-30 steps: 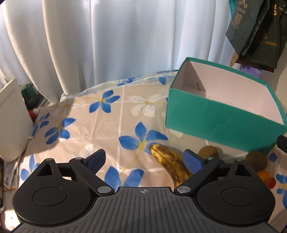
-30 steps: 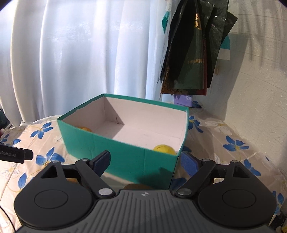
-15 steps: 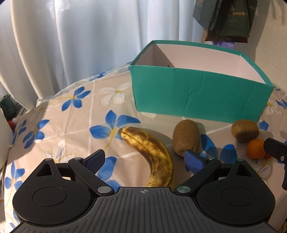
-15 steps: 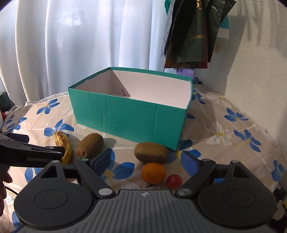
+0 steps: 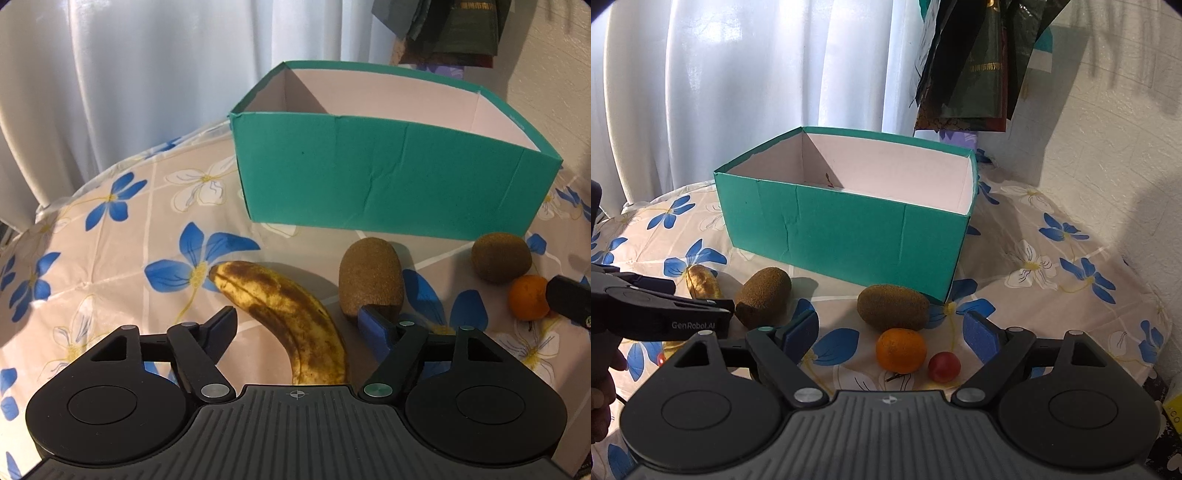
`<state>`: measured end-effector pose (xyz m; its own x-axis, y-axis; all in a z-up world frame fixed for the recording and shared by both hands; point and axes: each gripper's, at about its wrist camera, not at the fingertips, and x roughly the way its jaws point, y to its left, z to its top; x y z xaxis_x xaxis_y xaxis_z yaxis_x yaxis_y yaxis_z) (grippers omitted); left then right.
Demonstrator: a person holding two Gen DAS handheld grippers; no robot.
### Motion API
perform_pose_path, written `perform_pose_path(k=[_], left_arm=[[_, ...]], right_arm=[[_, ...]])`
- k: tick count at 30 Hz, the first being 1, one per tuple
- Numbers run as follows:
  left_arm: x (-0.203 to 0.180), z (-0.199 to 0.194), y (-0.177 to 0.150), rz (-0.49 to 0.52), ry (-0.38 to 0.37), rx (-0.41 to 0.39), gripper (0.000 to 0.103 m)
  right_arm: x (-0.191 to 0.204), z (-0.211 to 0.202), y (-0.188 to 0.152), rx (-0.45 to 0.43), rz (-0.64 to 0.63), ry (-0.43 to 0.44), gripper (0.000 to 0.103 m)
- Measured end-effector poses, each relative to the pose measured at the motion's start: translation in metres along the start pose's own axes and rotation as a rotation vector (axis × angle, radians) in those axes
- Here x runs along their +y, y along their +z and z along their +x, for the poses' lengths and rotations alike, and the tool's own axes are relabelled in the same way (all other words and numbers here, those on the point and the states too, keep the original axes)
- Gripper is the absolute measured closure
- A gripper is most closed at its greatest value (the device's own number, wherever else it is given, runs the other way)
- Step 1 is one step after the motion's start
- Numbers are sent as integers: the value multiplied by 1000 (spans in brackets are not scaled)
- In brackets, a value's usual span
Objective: Organize fruits
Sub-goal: 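Move both tools back toward the fruit beside the box, then close the left tool around the middle of the banana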
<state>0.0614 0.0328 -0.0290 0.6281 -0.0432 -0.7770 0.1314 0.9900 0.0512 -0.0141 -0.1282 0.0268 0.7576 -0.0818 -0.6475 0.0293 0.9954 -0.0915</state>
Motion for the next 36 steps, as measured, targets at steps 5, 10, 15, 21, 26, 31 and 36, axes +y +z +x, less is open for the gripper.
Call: perform_pose_path(k=[5,10,15,21,26,31,36], left_arm=[[3,12,1,-38,-2,39,32],[13,25,5,-127,-29,114,40],[11,28,12,-152,1,130,48],[17,23,12,-193,-43,132,63],[16,16,9,-192,-54,138,63],[14,-5,11,-185,-64,111,64],[7,-34,18,-152,-75,49,63]], right_arm=[[0,5,3,1,-9,2,17],[-8,11,-1,15,0,28,17],[-16,16,-3,18,12,54,17],[-24,17,-1,9,9,56,17],[-31,20,-2,24,9,52,19],[-31,26,-4,46,-6,64,22],[-26,43,-8,100,-32,90,39]])
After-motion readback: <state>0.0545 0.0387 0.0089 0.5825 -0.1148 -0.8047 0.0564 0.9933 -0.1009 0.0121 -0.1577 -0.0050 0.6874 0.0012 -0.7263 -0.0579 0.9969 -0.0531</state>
